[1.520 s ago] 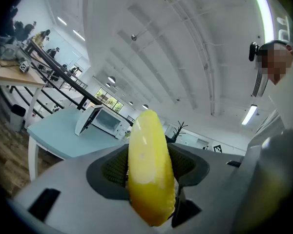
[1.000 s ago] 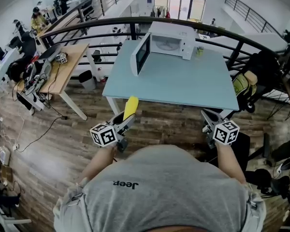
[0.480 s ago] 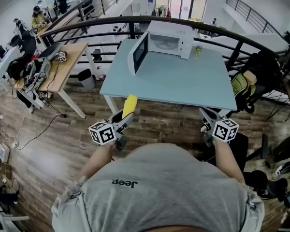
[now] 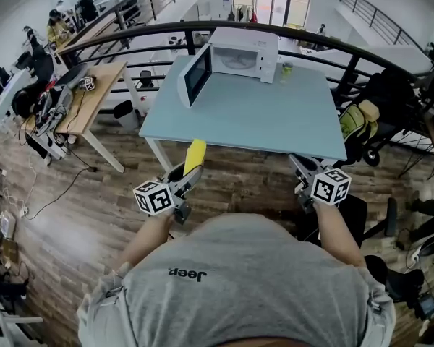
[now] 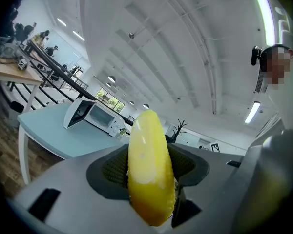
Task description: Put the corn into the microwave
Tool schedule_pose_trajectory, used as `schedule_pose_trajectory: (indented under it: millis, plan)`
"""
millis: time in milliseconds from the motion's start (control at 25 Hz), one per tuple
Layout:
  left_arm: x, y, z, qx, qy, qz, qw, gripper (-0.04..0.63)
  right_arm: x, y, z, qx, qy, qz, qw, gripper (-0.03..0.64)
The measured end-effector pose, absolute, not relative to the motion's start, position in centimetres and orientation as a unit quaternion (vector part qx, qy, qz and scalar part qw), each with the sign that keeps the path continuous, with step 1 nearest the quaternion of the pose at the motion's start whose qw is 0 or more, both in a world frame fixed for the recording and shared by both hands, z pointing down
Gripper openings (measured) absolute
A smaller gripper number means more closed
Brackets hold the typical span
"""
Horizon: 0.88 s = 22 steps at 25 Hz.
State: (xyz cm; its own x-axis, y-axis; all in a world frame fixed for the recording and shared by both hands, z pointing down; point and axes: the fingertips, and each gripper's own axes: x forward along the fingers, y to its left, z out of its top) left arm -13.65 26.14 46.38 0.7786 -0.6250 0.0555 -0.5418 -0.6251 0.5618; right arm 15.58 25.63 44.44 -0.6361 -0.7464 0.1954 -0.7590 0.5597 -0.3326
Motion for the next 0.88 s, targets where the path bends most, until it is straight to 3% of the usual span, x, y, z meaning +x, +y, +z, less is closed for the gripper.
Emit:
schedule_pose_trajectory:
  millis: [440,880]
  plan:
    - [-9.6,27.4,46.9,0.894,-0.333,-0.065,0.292,0.249,16.8,25.4,45.2,0.399,-0.895,0.198,0.018,0.017]
    - [-9.8,23.1,48.7,0.896,-0.318,-0.063,0.304,0.249,16.4,21.9,47.7,0.411,-0.885,0.218,0.031,0.017]
